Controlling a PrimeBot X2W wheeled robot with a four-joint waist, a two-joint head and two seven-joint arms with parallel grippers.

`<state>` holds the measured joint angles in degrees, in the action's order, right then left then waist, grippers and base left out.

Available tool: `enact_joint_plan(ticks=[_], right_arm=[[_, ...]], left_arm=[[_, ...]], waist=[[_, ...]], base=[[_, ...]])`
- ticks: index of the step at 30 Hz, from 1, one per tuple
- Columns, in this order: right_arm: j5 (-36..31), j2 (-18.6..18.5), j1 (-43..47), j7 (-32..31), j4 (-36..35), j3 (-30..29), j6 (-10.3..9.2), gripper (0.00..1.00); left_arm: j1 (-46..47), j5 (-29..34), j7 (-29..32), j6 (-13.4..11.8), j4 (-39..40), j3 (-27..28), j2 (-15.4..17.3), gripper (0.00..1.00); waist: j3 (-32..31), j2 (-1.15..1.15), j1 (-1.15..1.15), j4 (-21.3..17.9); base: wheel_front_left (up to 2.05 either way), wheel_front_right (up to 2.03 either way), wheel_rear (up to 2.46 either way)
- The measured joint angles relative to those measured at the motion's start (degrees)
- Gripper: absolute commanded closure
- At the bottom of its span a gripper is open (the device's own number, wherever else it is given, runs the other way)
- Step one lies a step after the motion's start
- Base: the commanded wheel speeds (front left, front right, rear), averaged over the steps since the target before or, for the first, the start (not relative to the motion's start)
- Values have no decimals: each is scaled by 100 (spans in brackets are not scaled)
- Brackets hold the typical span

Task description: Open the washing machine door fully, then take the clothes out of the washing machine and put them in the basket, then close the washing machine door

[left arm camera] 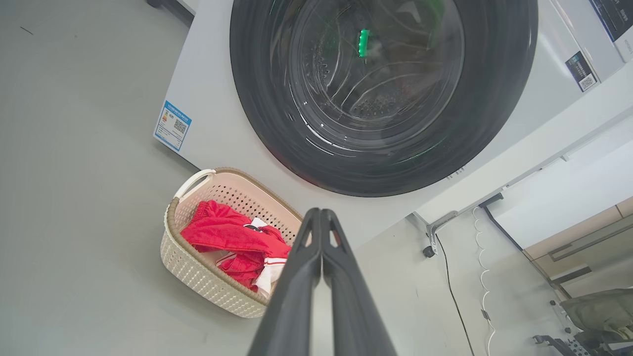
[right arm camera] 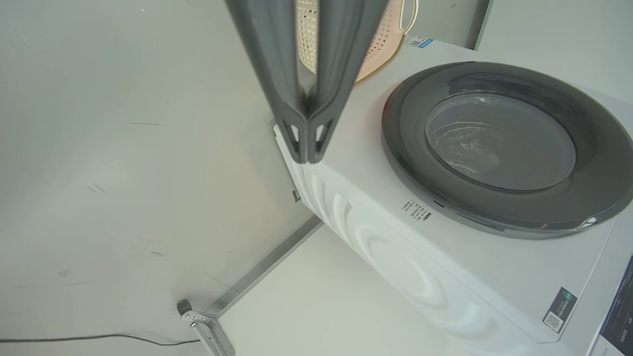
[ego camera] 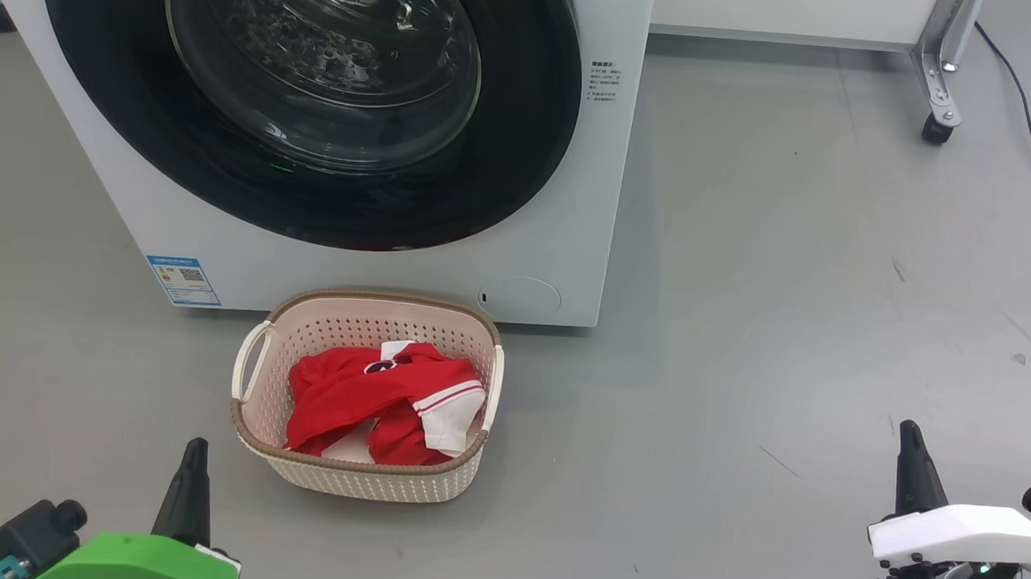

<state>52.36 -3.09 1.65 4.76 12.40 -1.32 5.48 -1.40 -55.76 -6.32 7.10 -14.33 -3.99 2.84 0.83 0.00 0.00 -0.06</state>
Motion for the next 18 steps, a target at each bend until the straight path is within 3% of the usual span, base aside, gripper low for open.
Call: enact_joint_plan(ticks=[18], right_arm=[[1277, 37, -141, -350, 108, -202, 48, 100]], left_arm=[[121, -1225, 332, 0, -29, 175, 26, 100]], waist=[[-22, 0, 0, 1]], base=[[0, 0, 0]])
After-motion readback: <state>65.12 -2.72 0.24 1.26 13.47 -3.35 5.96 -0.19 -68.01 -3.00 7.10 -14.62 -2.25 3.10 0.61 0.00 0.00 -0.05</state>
